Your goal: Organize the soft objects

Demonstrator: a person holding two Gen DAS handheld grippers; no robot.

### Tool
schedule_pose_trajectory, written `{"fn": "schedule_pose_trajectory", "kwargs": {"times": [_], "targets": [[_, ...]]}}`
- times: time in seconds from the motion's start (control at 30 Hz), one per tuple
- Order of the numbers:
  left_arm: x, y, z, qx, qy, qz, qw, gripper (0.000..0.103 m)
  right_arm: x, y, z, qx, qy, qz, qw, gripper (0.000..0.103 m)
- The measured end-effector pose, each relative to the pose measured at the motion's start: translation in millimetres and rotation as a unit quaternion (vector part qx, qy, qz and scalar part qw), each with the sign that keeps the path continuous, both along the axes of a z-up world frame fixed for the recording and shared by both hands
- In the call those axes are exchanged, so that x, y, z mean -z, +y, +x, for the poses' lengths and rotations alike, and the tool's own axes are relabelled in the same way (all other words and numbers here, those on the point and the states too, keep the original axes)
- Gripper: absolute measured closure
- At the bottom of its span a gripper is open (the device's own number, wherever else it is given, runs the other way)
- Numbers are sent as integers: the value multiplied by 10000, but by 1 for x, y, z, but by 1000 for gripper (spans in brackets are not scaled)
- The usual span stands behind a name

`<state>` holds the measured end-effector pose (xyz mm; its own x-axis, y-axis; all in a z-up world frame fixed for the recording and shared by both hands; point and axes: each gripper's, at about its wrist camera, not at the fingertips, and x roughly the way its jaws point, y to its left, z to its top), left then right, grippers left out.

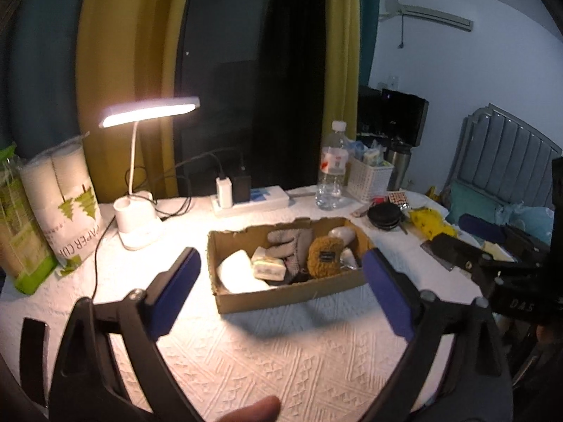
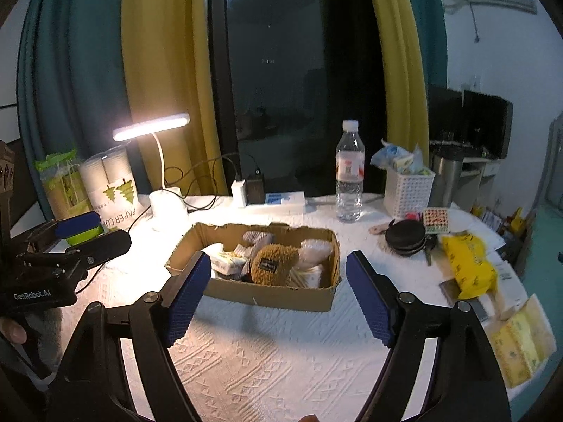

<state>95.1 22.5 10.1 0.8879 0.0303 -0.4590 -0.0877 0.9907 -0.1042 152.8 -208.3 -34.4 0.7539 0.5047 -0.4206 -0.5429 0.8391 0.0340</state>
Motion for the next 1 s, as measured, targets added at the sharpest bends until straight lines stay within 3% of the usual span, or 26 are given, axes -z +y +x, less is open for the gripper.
{"fn": "schedule_pose_trajectory", "kwargs": {"times": [0.27, 1.0], "targets": [[-24, -9, -20, 37, -424, 309, 9986, 8, -25, -6, -20, 136, -361, 52, 9992, 21], [-53, 1, -67, 11, -822, 143, 9965, 7, -48, -23, -63, 341, -685, 172, 9969, 21]]}}
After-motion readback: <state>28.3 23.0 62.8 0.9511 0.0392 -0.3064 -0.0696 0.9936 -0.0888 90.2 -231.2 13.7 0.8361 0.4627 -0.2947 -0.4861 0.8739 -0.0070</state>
